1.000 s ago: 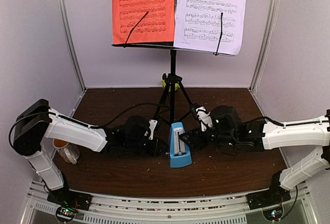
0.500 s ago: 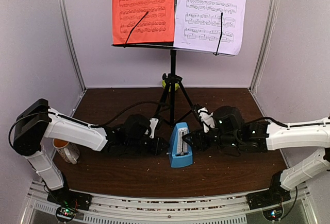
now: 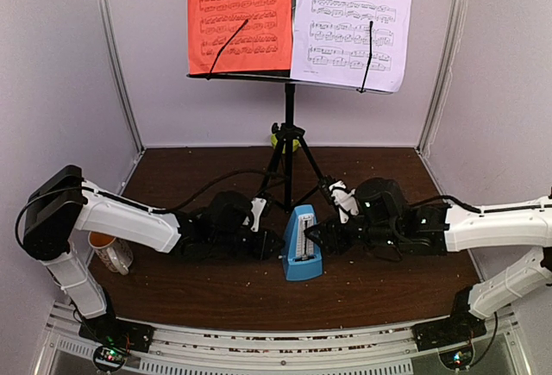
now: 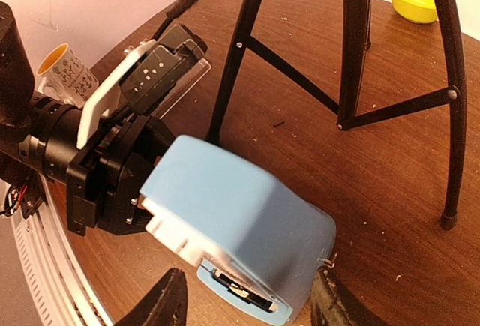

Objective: Set up the instrument practice props

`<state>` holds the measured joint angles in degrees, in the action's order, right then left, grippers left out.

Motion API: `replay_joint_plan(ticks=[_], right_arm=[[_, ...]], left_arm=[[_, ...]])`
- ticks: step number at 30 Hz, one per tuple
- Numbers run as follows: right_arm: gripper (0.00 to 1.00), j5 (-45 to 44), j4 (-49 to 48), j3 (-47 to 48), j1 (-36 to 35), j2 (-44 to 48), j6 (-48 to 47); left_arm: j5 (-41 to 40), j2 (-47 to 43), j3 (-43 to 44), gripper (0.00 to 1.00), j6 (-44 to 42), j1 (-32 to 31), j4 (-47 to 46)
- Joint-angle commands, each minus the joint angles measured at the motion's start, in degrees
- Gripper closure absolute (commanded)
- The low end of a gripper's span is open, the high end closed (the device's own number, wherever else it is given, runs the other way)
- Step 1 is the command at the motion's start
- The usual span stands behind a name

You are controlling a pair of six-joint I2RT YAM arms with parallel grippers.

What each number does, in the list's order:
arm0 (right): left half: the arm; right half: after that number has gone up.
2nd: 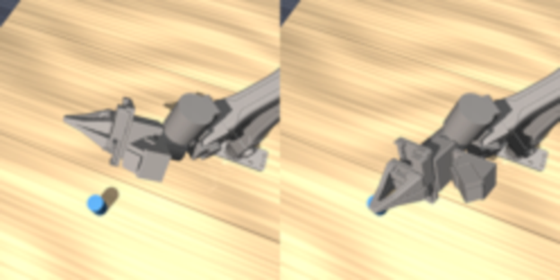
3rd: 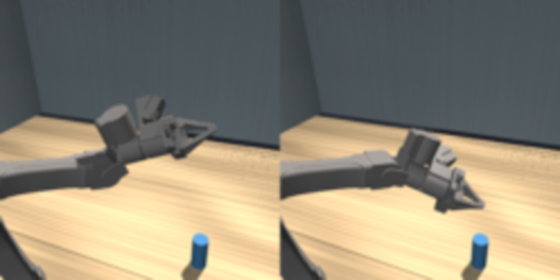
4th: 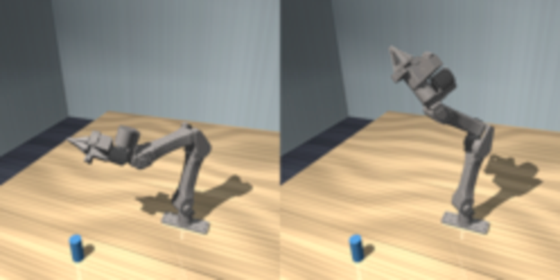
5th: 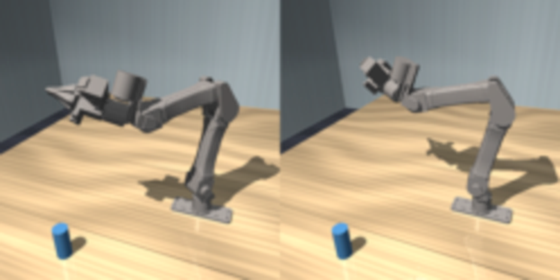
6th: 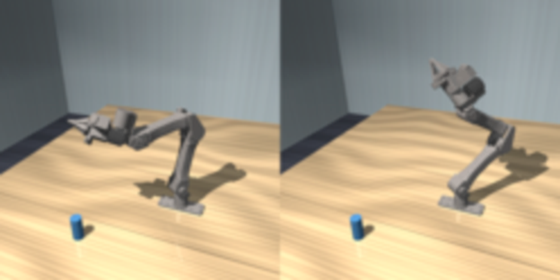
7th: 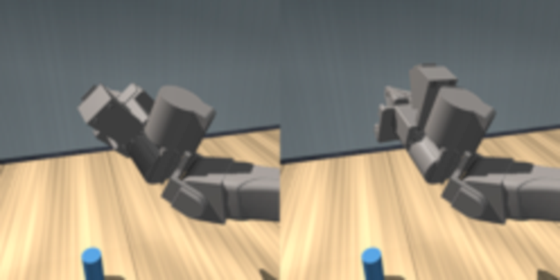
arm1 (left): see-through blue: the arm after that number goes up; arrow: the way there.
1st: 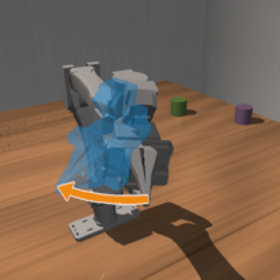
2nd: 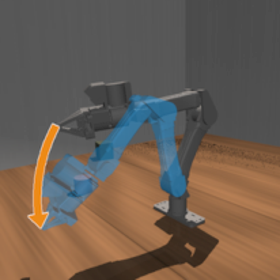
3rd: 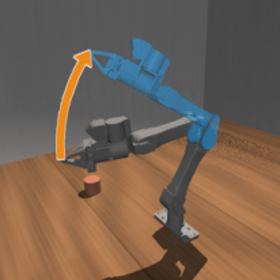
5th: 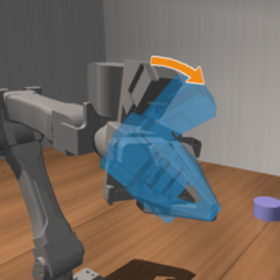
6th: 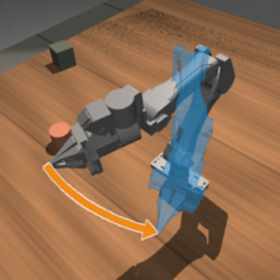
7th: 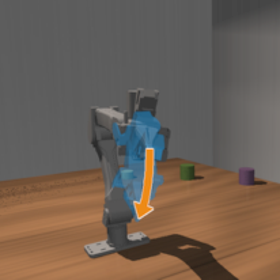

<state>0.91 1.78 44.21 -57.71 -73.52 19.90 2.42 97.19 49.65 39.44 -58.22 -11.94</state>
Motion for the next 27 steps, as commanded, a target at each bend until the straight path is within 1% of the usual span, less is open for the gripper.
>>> replay_joint_plan(ticks=[1,6,9,19,24,27], right_arm=[[0.47,-3.4,0.1,2.0,0.5,-0.7,0.6],[0.52,-4.2,0.9,2.2,0.7,-0.8,0.8],[0.53,-4.3,1.0,2.1,0.9,-0.8,1.1],[0.62,-3.9,0.2,0.9,1.4,-0.3,2.2],[0.63,-3.1,0.2,-0.4,1.4,0.7,1.4],[0.62,-2.0,0.0,-1.4,1.5,1.7,0.7]], left_arm=[[0.5,0.2,1.4,0.70,-0.6,0.3,-1.3],[0.4,0.0,1.4,0.70,-0.7,0.3,-1.1],[0.5,0.1,1.4,0.70,-0.6,0.3,-1.2],[0.6,0.2,1.6,0.70,-0.7,0.3,-0.7],[0.6,0.2,1.6,0.70,-0.8,0.3,-0.7],[0.6,0.1,1.6,0.70,-0.8,0.3,-0.7]])
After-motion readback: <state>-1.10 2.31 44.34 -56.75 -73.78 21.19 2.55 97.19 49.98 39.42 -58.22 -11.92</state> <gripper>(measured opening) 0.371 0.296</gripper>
